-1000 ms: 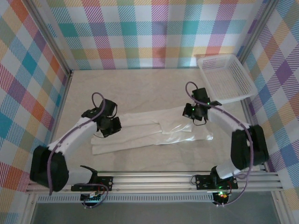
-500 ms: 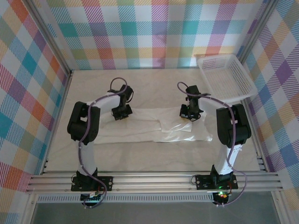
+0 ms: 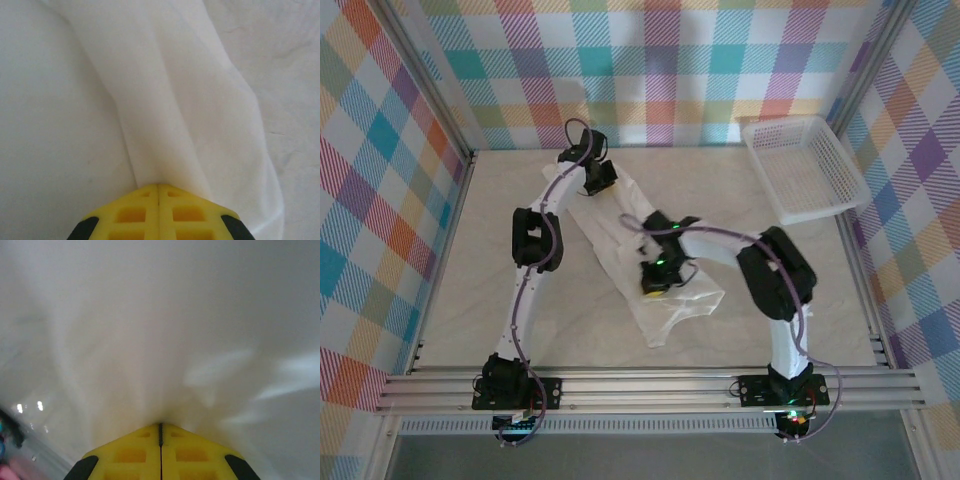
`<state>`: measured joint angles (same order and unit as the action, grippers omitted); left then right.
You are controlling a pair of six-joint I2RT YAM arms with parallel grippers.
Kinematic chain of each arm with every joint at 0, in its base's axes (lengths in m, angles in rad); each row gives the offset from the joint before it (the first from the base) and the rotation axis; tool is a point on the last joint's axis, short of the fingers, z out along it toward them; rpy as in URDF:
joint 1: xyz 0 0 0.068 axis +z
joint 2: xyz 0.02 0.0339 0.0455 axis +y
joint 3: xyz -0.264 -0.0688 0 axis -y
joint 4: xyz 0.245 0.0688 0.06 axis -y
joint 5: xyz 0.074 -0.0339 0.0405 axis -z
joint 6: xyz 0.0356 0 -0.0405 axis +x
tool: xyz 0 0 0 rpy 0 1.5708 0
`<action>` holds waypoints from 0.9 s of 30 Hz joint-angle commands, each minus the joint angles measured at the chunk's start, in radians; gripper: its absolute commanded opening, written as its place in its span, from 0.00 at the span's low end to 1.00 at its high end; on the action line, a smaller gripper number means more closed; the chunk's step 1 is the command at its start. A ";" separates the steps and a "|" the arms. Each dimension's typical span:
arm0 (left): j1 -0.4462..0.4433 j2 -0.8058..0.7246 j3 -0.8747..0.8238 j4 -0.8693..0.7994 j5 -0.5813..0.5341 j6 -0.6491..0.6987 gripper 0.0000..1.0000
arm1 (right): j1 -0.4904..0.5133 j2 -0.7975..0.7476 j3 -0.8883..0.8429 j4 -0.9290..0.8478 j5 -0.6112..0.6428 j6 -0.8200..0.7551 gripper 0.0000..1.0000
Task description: Fold the inside-out t-shirt
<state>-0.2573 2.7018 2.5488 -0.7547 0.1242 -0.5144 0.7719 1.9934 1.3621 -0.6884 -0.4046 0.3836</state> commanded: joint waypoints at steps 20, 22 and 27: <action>0.020 -1.045 -1.260 0.265 0.132 -0.072 0.06 | -0.333 -0.296 -0.383 0.127 0.179 0.035 0.06; -0.008 -0.999 -1.232 0.233 0.093 -0.065 0.00 | -0.331 -0.279 -0.403 0.149 0.173 0.044 0.00; -0.043 -0.816 -1.090 0.189 -0.030 -0.057 0.00 | -0.326 -0.229 -0.417 0.147 0.115 0.045 0.00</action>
<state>-0.2844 1.8282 1.3788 -0.5213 0.1925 -0.5762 0.4381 1.7294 0.9604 -0.5163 -0.2440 0.4328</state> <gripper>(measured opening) 0.052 0.049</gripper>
